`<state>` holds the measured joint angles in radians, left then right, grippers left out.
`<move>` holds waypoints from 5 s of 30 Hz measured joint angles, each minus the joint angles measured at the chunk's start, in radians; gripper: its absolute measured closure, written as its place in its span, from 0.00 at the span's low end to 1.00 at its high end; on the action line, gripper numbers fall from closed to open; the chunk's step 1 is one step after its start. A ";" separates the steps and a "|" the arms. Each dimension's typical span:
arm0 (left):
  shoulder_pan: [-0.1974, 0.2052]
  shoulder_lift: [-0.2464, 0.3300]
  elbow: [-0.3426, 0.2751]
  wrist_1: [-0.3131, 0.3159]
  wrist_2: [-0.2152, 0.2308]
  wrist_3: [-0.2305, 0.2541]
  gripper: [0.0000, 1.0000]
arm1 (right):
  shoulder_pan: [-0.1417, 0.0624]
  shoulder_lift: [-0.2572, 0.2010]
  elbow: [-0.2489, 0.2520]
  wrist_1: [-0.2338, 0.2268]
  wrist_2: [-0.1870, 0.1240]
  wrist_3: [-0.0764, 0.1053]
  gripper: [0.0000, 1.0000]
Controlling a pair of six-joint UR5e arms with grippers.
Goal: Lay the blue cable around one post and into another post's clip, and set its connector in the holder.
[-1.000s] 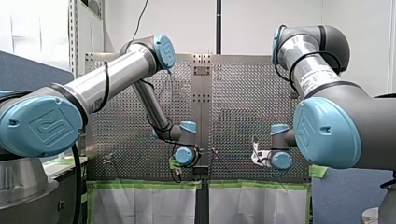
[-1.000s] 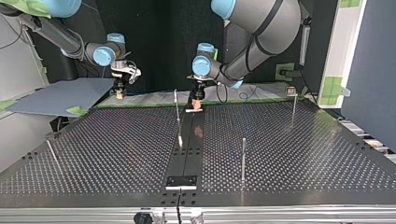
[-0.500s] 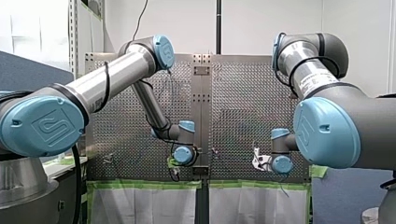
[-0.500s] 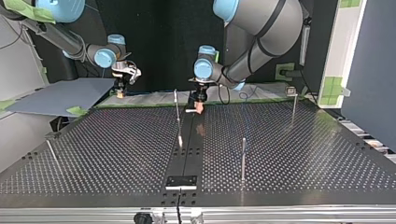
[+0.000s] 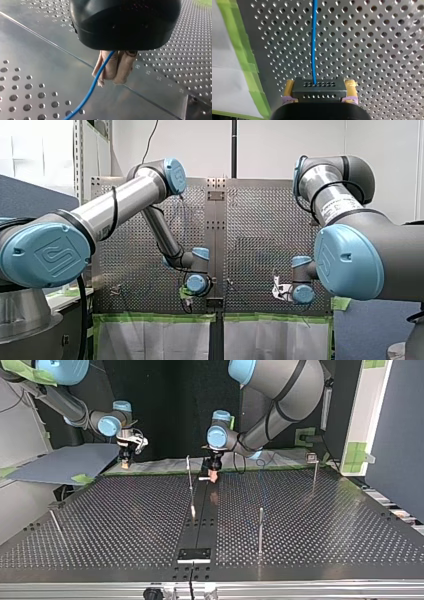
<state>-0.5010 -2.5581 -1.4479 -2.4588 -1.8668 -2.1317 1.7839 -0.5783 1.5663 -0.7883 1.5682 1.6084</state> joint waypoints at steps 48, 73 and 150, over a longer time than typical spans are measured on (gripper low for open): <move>-0.060 0.099 -0.069 -0.179 -0.014 0.228 0.00 | -0.018 0.002 -0.077 0.096 0.003 -0.019 0.80; -0.107 0.103 -0.070 -0.226 -0.037 0.280 0.00 | -0.019 0.004 -0.077 0.097 0.003 -0.019 0.80; -0.172 0.241 -0.195 -0.232 -0.016 0.297 0.00 | -0.019 0.008 -0.077 0.101 0.000 -0.014 0.80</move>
<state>-0.6729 -2.3174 -1.6425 -2.6912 -1.8826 -1.8345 1.7648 -0.5702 1.4889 -0.6876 1.5682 1.5945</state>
